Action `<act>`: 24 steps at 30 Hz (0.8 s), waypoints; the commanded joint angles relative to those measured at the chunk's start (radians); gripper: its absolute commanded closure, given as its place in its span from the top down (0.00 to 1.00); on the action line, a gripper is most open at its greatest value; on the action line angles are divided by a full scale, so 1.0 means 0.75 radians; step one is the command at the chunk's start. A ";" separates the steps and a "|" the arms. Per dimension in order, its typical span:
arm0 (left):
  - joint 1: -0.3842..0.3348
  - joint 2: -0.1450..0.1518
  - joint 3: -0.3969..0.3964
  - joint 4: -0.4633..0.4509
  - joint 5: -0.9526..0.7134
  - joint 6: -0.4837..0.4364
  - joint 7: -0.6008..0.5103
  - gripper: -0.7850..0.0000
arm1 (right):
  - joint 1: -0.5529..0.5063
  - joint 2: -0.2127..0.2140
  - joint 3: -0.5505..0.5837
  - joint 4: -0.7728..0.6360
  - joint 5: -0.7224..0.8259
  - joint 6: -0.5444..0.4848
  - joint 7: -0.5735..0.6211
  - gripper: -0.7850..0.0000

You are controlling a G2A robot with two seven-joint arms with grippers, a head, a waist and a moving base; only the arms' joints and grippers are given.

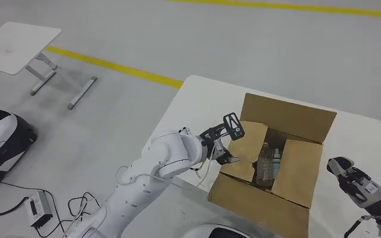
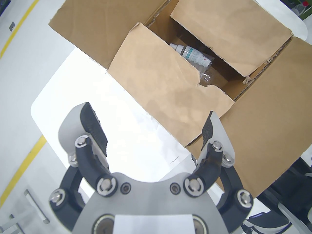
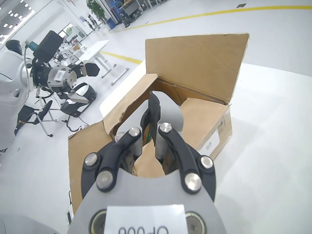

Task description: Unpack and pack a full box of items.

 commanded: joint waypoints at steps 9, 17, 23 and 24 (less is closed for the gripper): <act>0.024 0.005 0.007 -0.021 0.033 -0.063 0.056 1.00 | -0.025 0.002 -0.022 0.013 -0.021 0.005 -0.005 0.00; 0.155 0.057 -0.051 -0.125 0.293 -0.475 0.122 1.00 | -0.028 0.004 -0.034 0.026 -0.015 -0.009 -0.006 0.00; 0.303 0.096 -0.123 -0.197 0.504 -0.705 0.284 1.00 | -0.023 0.007 -0.039 0.033 -0.012 -0.023 -0.001 0.00; 0.318 0.099 -0.128 -0.202 0.528 -0.718 0.309 1.00 | -0.022 0.008 -0.040 0.034 -0.010 -0.025 -0.001 0.00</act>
